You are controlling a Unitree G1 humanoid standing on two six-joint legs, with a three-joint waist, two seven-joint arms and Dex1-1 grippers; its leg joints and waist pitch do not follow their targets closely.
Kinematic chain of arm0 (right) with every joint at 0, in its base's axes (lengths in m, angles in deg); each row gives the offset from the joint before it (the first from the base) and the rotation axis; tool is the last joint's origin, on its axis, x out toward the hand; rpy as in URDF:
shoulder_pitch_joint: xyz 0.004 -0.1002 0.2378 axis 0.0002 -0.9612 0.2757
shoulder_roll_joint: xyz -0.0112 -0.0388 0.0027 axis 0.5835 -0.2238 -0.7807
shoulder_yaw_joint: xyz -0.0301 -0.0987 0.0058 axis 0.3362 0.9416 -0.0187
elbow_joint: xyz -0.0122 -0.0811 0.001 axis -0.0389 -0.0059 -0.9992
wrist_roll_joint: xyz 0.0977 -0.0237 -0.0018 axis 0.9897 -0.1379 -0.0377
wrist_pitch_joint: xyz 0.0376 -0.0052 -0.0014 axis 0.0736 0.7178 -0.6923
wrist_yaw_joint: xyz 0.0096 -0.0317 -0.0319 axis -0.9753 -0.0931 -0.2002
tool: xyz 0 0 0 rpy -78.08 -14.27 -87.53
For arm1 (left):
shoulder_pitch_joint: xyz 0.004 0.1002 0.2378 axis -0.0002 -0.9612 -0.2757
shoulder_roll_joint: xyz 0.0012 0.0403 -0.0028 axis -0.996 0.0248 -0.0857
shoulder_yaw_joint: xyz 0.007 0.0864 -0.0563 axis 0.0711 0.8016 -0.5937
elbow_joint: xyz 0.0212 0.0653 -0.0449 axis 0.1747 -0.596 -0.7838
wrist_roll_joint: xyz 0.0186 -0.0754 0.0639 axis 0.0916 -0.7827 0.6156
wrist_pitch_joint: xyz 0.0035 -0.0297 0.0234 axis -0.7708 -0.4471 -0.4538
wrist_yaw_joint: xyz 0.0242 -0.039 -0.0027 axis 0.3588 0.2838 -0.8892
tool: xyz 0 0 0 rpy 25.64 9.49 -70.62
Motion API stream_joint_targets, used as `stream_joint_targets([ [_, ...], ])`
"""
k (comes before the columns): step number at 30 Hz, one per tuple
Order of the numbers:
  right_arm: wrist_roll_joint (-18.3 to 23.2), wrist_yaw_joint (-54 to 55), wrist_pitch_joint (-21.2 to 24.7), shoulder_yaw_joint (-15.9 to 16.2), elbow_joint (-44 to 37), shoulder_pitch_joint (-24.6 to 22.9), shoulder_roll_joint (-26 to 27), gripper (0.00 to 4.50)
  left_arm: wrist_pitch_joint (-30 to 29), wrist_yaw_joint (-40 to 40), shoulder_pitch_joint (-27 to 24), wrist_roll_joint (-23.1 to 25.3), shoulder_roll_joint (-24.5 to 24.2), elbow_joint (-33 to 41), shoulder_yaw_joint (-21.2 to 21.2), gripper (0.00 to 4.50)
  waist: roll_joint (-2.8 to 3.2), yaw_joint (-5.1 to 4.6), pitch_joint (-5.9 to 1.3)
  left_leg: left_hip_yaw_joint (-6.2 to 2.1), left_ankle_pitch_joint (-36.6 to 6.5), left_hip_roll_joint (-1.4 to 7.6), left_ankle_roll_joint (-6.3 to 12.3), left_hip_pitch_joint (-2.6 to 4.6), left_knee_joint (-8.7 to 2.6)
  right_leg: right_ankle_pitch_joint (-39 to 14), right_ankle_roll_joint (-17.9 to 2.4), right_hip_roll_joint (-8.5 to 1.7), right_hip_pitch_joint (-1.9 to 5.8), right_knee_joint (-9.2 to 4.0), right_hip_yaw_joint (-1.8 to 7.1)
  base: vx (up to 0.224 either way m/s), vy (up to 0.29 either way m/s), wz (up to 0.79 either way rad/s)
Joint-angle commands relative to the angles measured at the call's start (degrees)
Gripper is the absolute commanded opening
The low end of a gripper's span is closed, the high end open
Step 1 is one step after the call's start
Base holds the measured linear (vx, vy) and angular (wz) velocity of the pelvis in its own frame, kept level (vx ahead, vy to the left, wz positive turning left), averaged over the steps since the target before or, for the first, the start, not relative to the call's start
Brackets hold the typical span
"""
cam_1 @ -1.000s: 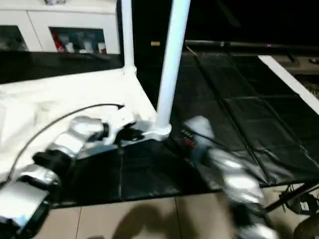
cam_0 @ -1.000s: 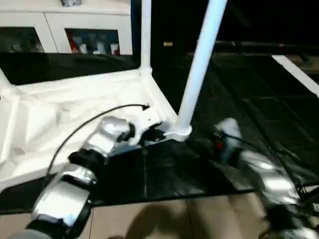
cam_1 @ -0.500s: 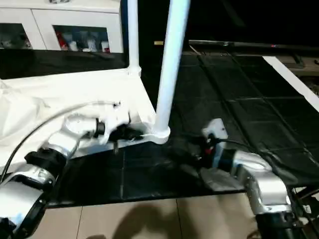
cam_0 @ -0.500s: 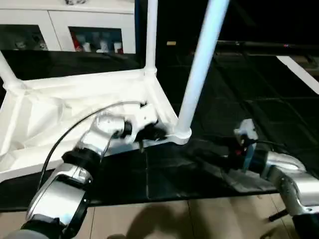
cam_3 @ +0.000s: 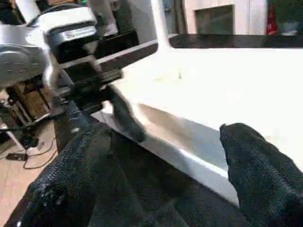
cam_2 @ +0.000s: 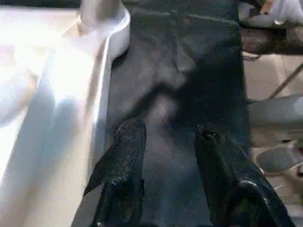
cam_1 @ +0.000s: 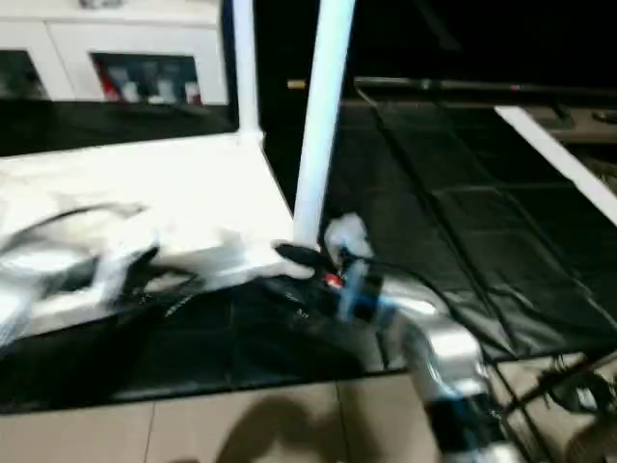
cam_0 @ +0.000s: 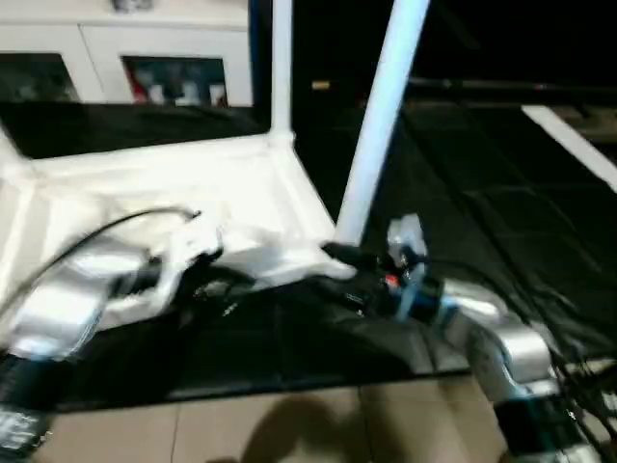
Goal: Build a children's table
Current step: Rotate table base
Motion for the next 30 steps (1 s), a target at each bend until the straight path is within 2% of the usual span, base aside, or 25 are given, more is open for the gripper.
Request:
stream_joint_targets([
  [1,-1.27,2.61,-1.33,0.19,1.9,2.05,1.67,3.95,-5.83,0.71,-3.6,-2.1,-2.85,7.09,-1.69,2.17,0.87,-0.3,-3.14,-0.73,-8.52,2.5,0.11,-0.04,-4.38,-15.84,-7.31,-5.42,3.35,-4.26,4.98,0.0,0.0,0.0],
  [2,-1.86,3.61,-1.87,0.36,2.67,2.63,2.4,3.95,-6.91,0.86,-4.99,-2.28,-3.81,8.49,-2.22,2.25,0.74,-0.49,-2.83,-0.73,-9.17,2.32,0.16,-0.1,-4.67,-17.73,-6.6,-5.12,3.26,-4.66,4.95,0.0,0.0,0.0],
  [3,-3.14,5.5,-3.3,0.45,4.8,3.76,3.67,3.95,-8.0,0.56,-6.7,-1.93,-4.5,9.84,-2.89,2.35,0.97,-0.31,-2.77,-0.69,-10.33,2.33,-0.12,0.54,-4.63,-19.38,-6.25,-5.07,2.85,-4.97,4.98,0.0,0.0,0.0],
  [4,-3.51,6.26,-3.74,0.38,5.67,4.24,4.19,3.95,-8.57,0.16,-7.28,-1.86,-4.61,10.39,-3.15,2.47,1.11,-0.29,-2.73,-0.65,-11.12,2.36,-0.54,0.77,-4.56,-19.99,-6.33,-5.22,2.6,-4.95,5.11,0.0,0.0,0.0],
  [5,-4.94,9.24,-5.42,0.09,9.22,6.14,6.29,3.95,-10.92,-1.62,-9.52,-1.65,-4.99,12.55,-4.19,2.58,1.1,-0.36,-2.78,-0.74,-11.89,2.38,-1.04,0.82,-4.62,-20.82,-6.38,-5.29,2.65,-4.88,5.12,0.0,0.0,0.0],
  [6,-4.96,10.31,-5.38,-0.2,11.06,7.26,7.43,3.95,-12.02,-2.61,-10.51,-1.34,-5.0,13.36,-4.52,2.64,1.12,-0.56,-2.57,-0.88,-12.66,2.25,-1.24,0.58,-4.83,-22.34,-5.89,-5.13,2.9,-5.17,5.0,0.0,0.0,0.0],
  [7,-5.02,11.14,-5.47,-0.33,12.52,8.24,8.44,3.95,-13.18,-3.45,-11.43,-1.4,-5.29,14.44,-4.65,2.7,1.27,-0.49,-2.73,-0.88,-12.93,2.34,-1.44,0.85,-4.73,-22.22,-5.79,-5.2,2.77,-5.12,5.09,0.0,0.0,0.0],
  [8,-5.46,12.27,-6.05,-0.06,15.06,9.93,10.02,3.95,-14.99,-4.8,-12.74,-1.43,-5.42,15.81,-4.97,2.8,1.67,-0.63,-2.71,-1.03,-13.19,2.32,-1.6,0.63,-4.82,-21.31,-6.12,-5.19,2.87,-4.94,5.13,0.0,0.0,0.0],
  [9,-5.75,12.85,-6.48,0.12,16.38,10.8,10.76,3.95,-16.0,-5.58,-13.4,-1.59,-5.6,16.64,-5.11,2.91,1.51,-0.8,-2.78,-1.11,-13.34,2.41,-1.85,0.55,-4.87,-20.12,-6.32,-5.14,3.01,-4.82,5.13,0.0,0.0,0.0],
  [10,-6.58,14.05,-7.71,0.54,19.29,12.68,12.16,3.95,-16.54,-7.24,-14.39,-0.81,-5.51,17.26,-5.14,2.99,1.74,-0.74,-2.82,-1.09,-13.23,2.34,-1.78,0.6,-4.84,-19.5,-6.41,-5.06,2.99,-4.8,5.14,0.0,0.0,0.0],
  [12,-8.14,17.52,-9.78,0.29,24.66,16.22,14.09,3.95,-17.62,-10.85,-14.95,0.46,-4.76,17.51,-5.32,3.12,1.72,-1.02,-2.9,-1.11,-12.71,2.28,-2.11,0.42,-4.81,-17.27,-7.17,-4.99,3.1,-4.39,5.26,0.0,0.0,0.0],
  [13,-8.36,18.11,-10.07,0.19,25.28,16.62,14.27,3.95,-17.72,-11.22,-14.96,0.52,-4.64,17.52,-5.38,3.26,1.57,-1.14,-2.91,-1.08,-12.45,2.28,-2.19,0.35,-4.8,-16.93,-7.27,-5.0,3.11,-4.3,5.28,0.0,0.0,0.0],
  [14,-9.29,21.88,-11.91,-1.11,29.57,19.24,15.37,3.95,-18.2,-13.35,-14.94,0.83,-3.91,17.73,-5.85,3.26,1.71,-1.07,-3.0,-1.03,-11.82,2.19,-2.3,0.41,-4.69,-16.4,-7.35,-5.04,3.17,-4.27,5.34,0.0,0.0,0.0],
  [15,-9.32,22.19,-12.03,-1.24,29.91,19.45,15.46,3.95,-18.18,-13.51,-14.93,0.89,-3.84,17.71,-5.88,3.26,1.66,-1.32,-3.0,-1.15,-10.99,2.23,-2.58,0.23,-4.73,-15.14,-7.76,-4.95,3.25,-3.99,5.37,0.0,0.0,0.0],
  [16,-9.6,23.97,-13.11,-2.19,32.49,20.9,16.05,3.95,-18.31,-14.61,-15.0,1.2,-3.45,17.84,-6.12,3.48,1.68,-1.26,-3.15,-1.06,-10.54,2.16,-2.46,0.31,-4.65,-14.1,-7.73,-4.83,3.31,-3.93,5.33,0.0,0.0,0.0],
  [17,-10.71,27.79,-15.21,-3.3,36.55,23.03,16.39,3.95,-18.15,-16.26,-14.98,1.94,-2.87,17.27,-6.37,3.54,1.62,-1.49,-3.09,-1.12,-10.36,2.22,-2.59,0.11,-4.7,-13.03,-8.05,-4.84,3.31,-3.61,5.39,0.0,0.0,0.0],
  [18,-10.71,27.79,-15.21,-3.3,36.55,23.03,16.39,3.95,-18.15,-16.26,-14.98,1.94,-2.87,17.27,-6.37,3.58,1.62,-1.48,-3.25,-0.97,-10.04,2.07,-2.75,0.22,-4.56,-12.52,-8.02,-4.83,3.42,-3.67,5.4,0.0,0.0,0.0],
  [19,-11.57,31.34,-17.11,-4.44,40.47,24.88,16.29,3.95,-18.22,-17.87,-14.96,2.18,-2.67,16.93,-6.39,3.77,1.54,-1.5,-3.3,-0.99,-9.05,2.07,-2.6,0.09,-4.51,-10.92,-8.05,-4.76,3.47,-3.36,5.45,0.0,0.0,0.0],
  [23,-11.9,35.63,-19.78,-6.57,45.48,27.04,15.49,3.95,-17.6,-19.88,-15.1,2.65,-2.37,16.11,-6.08,4.01,1.63,-1.36,-3.32,-0.73,-9.34,1.97,-2.44,0.37,-4.37,-9.75,-8.29,-4.68,3.2,-3.3,5.52,0.0,0.0,0.0],
  [24,-12.1,37.23,-20.79,-7.26,47.21,27.69,14.78,3.95,-16.92,-21.08,-14.92,3.03,-1.92,15.35,-5.82,4.19,1.66,-1.34,-3.36,-0.74,-9.2,1.98,-2.46,0.32,-4.37,-9.11,-8.28,-4.55,3.25,-3.12,5.46,0.0,0.0,0.0],
  [30,-12.91,42.79,-25.04,-10.43,54.26,29.88,10.31,3.95,-11.88,-27.48,-11.99,5.93,1.83,10.36,-4.49,4.46,1.78,-0.82,-3.27,-0.4,-12.24,1.75,-2.71,0.77,-4.19,-12.09,-7.44,-4.29,2.79,-3.66,5.75,0.0,0.0,0.0],
])
